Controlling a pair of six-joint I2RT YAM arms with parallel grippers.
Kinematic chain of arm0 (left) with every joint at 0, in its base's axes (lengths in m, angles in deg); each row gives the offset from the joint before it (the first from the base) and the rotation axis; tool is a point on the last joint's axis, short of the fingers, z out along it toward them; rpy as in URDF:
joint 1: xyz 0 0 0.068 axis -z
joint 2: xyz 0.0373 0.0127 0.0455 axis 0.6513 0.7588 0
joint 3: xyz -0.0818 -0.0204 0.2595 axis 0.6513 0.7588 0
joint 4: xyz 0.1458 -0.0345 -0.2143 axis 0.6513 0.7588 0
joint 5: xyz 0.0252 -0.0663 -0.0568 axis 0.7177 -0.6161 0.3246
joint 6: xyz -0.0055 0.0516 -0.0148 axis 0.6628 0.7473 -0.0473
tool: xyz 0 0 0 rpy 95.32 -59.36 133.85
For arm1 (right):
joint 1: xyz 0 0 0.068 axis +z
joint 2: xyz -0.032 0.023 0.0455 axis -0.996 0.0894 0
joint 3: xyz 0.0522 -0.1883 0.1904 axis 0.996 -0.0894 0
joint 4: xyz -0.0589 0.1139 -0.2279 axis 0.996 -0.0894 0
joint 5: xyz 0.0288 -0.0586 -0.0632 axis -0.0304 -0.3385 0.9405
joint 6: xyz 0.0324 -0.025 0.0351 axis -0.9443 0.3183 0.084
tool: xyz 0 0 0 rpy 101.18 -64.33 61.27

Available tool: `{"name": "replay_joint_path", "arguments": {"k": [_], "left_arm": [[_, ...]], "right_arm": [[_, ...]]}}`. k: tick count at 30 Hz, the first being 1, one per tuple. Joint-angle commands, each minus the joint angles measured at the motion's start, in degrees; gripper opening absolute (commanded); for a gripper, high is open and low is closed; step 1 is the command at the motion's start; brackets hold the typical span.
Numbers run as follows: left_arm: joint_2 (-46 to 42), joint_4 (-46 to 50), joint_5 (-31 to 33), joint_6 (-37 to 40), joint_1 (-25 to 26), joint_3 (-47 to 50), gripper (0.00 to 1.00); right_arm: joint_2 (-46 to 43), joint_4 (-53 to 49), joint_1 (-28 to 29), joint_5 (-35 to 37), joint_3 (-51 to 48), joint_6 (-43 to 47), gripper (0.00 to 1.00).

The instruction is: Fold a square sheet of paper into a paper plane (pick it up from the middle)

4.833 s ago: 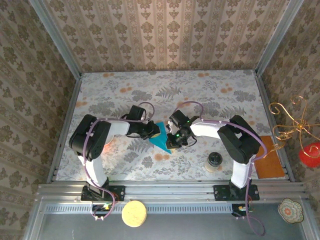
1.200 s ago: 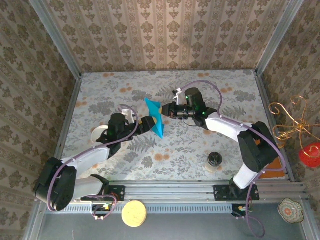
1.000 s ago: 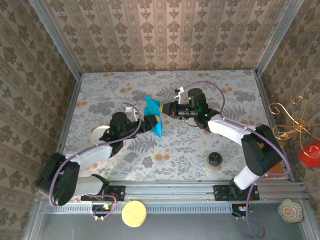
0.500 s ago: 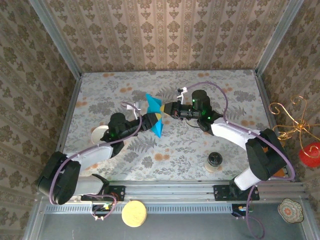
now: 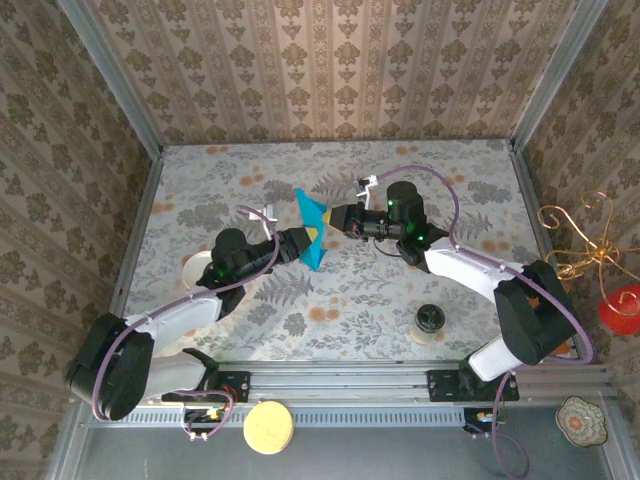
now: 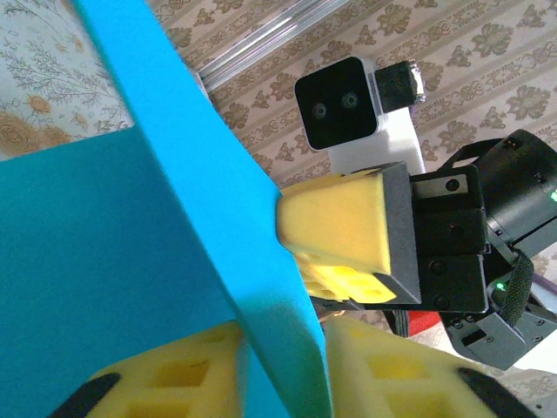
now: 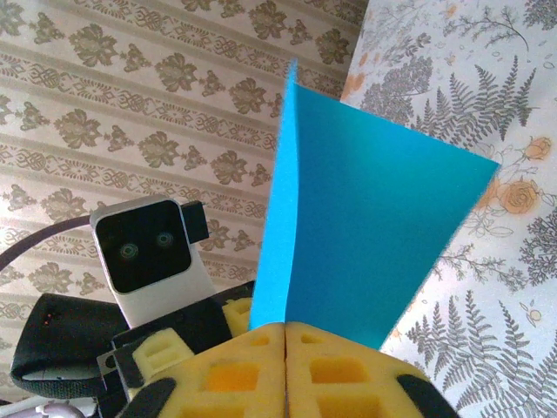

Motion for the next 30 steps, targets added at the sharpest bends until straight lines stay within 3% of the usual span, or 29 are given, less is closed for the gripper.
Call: {"name": "replay_joint_path", "arguments": {"k": [1, 5, 10, 15, 20, 30], "left_arm": [[-0.57, 0.72, -0.05, 1.58, 0.34, 0.01, 0.24], [-1.52, 6.46, 1.1, 4.5, 0.19, -1.02, 0.21], [-3.83, 22.85, 4.35, 12.95, 0.14, -5.25, 0.17], [-4.62, 45.77, 13.83, 25.46, 0.85, -13.52, 0.16], [-0.61, 64.37, 28.36, 35.99, 3.73, -23.98, 0.15], [18.52, 84.16, 60.64, 44.34, 11.45, -42.86, 0.14]], "right_arm": [[-2.16, 0.22, -0.26, -0.43, -0.66, 0.45, 0.19], [-4.24, -8.9, -1.04, 3.16, 0.0, 4.68, 0.45], [-8.81, -21.06, -2.92, 10.34, 0.63, 11.36, 0.59], [-12.63, -32.64, -3.84, 20.43, 1.86, 18.29, 0.63], [-15.01, -38.51, -4.59, 28.59, 1.6, 21.96, 0.64], [-16.38, -38.3, -7.93, 32.56, -2.2, 22.49, 0.65]]}}
